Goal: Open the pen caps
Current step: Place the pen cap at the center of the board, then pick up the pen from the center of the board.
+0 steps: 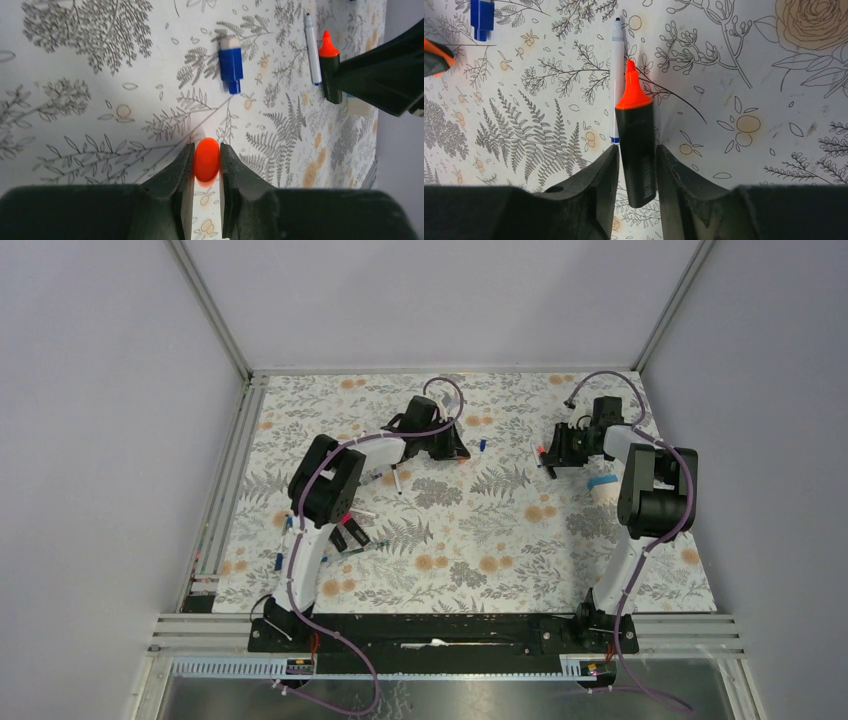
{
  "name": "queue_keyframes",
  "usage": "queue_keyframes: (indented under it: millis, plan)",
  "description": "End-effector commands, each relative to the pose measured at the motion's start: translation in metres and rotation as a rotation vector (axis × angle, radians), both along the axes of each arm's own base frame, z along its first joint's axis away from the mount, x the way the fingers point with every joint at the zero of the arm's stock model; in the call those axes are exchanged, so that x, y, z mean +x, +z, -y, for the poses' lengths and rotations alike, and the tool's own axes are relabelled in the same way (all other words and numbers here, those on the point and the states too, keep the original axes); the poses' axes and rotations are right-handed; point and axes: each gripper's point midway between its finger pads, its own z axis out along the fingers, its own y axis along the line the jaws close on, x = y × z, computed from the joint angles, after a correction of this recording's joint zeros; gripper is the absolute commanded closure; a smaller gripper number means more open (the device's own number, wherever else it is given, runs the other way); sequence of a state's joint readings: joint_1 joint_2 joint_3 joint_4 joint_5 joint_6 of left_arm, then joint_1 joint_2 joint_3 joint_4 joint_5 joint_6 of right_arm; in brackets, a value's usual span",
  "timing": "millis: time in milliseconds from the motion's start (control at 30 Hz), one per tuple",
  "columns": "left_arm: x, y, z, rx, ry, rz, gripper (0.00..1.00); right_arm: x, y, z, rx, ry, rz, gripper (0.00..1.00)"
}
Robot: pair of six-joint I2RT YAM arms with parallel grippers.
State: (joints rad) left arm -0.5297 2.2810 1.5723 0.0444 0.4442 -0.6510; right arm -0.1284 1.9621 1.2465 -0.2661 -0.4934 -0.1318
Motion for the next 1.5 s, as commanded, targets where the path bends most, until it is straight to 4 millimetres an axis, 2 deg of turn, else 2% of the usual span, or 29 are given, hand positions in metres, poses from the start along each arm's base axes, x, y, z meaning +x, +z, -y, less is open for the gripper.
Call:
queue_keyframes:
  millis: [0,167,367,433,567,633,733,1000,1067,1167,1333,1467]
  plan:
    - [0.021,0.01,0.007,0.014,0.023,0.045,0.78,0.005,0.015,-0.005,0.024,0.016,0.029,0.58]
    - [0.023,0.014,0.006,0.031,0.026,0.041,0.61,0.003,0.025,-0.004,0.018,0.016,0.053,0.49]
    - [0.024,0.039,-0.002,0.054,0.033,0.111,0.48,-0.004,0.059,-0.002,0.033,0.008,0.124,0.38]
    - [0.022,0.051,-0.004,0.054,0.027,0.139,0.45,-0.012,0.07,-0.003,0.037,0.023,0.153,0.33]
    - [0.014,0.079,-0.012,0.048,0.032,0.197,0.4,-0.036,0.094,-0.019,0.101,0.113,0.204,0.24]
    - [0.008,0.094,-0.02,0.044,0.046,0.23,0.32,-0.051,0.104,-0.03,0.154,0.157,0.218,0.21]
    - [-0.002,0.117,-0.031,0.043,0.063,0.291,0.27,-0.071,0.12,-0.045,0.221,0.218,0.254,0.17]
    - [-0.033,0.173,-0.07,0.062,0.113,0.459,0.12,-0.108,0.146,-0.059,0.24,0.32,0.403,0.01]
    - [-0.042,0.188,-0.081,0.064,0.136,0.5,0.09,-0.116,0.15,-0.062,0.248,0.336,0.442,0.0]
    - [-0.054,0.208,-0.098,0.062,0.177,0.556,0.02,-0.124,0.161,-0.064,0.263,0.354,0.509,0.0]
    - [-0.076,0.233,-0.125,0.053,0.231,0.626,0.01,-0.129,0.17,-0.061,0.295,0.343,0.559,0.0]
    - [-0.087,0.243,-0.15,0.044,0.293,0.65,0.01,-0.13,0.172,-0.061,0.313,0.343,0.573,0.0]
